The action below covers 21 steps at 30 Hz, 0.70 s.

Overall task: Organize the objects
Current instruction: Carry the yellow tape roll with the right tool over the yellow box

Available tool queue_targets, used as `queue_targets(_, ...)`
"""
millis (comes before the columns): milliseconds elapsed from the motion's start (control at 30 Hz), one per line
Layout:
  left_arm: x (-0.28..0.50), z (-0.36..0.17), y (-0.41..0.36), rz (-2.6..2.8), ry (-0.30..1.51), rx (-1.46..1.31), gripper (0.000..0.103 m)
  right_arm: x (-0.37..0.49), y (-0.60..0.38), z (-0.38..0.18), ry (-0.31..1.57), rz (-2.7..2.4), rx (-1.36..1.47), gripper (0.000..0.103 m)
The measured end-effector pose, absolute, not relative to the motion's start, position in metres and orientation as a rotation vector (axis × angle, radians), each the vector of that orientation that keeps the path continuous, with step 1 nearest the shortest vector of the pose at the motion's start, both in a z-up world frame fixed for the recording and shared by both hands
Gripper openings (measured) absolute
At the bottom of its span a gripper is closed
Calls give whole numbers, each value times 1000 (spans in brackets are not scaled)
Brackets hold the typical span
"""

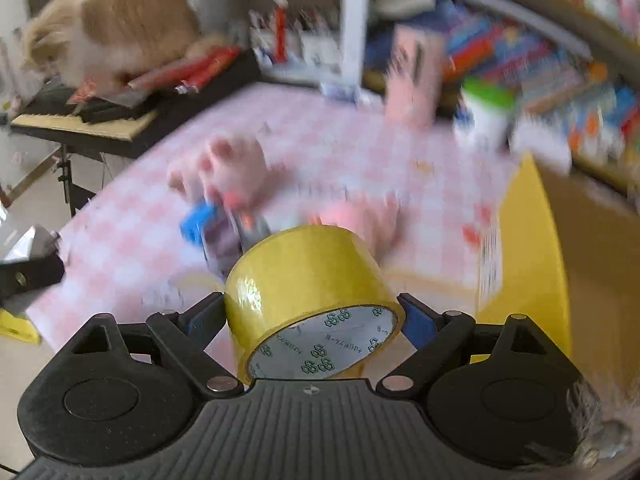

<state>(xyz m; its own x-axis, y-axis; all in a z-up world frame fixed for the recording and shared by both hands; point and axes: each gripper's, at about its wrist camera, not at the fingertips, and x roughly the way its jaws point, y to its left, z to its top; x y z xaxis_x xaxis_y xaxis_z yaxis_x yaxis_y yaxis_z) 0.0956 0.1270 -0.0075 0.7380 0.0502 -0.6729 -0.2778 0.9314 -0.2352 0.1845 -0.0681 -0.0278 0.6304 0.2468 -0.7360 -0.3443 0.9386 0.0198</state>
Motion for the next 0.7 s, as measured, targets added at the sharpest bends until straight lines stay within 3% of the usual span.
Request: queue_targets(700,24,-9,83,-28,746,-223,64,59,-113,-2,782,234,73,90)
